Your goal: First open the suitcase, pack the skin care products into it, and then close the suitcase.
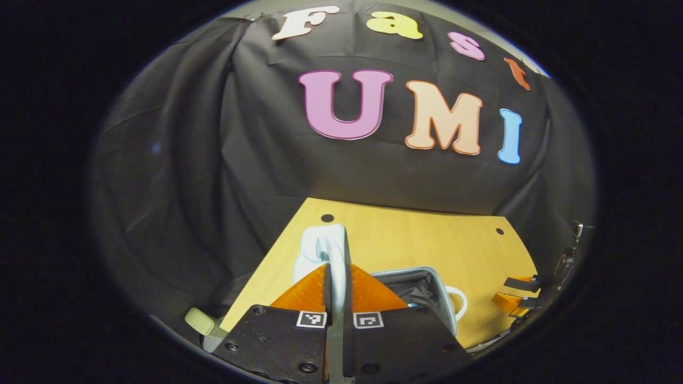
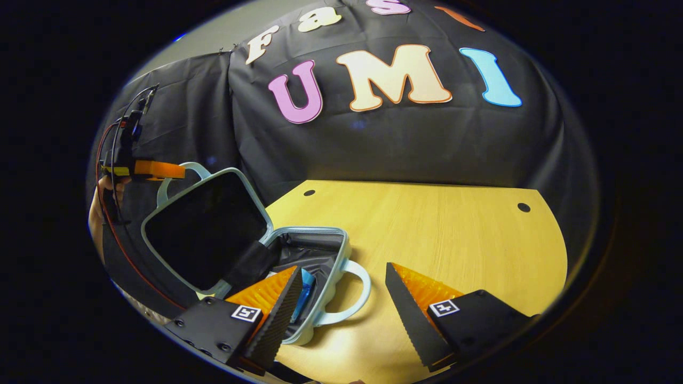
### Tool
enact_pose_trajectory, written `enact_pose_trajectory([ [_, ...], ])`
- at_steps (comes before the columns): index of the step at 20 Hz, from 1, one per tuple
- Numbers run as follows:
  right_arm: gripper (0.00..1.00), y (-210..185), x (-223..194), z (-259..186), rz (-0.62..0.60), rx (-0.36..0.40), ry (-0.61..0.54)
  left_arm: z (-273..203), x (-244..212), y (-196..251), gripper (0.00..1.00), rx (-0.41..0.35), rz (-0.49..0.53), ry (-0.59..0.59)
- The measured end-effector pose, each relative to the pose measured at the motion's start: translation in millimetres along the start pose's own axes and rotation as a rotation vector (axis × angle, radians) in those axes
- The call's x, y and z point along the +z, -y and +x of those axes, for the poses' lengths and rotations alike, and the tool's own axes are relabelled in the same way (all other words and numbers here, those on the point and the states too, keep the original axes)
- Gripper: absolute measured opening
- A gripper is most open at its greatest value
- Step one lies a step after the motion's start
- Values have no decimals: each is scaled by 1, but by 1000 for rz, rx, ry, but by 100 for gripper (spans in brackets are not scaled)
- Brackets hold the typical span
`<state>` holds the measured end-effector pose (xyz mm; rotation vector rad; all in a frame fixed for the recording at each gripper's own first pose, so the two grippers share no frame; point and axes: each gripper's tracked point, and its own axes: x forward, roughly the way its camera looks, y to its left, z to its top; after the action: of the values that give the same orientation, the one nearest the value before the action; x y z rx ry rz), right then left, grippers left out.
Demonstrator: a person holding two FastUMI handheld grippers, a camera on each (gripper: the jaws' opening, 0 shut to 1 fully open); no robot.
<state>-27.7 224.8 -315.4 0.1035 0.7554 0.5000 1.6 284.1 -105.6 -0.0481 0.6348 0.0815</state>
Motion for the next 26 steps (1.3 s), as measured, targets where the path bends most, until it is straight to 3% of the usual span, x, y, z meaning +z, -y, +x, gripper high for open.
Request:
enact_pose_trajectory([
  [4, 98, 17, -2, -13, 9, -21, 9, 7, 2, 53, 4, -121, -24, -1],
  [16, 98, 75, -4, -48, 42, -122, 31, 18, -34, 183, 5, -355, -4, -92],
  [26, 98, 131, -16, -87, 60, -220, 28, 40, -110, 251, 5, -395, 92, -236],
])
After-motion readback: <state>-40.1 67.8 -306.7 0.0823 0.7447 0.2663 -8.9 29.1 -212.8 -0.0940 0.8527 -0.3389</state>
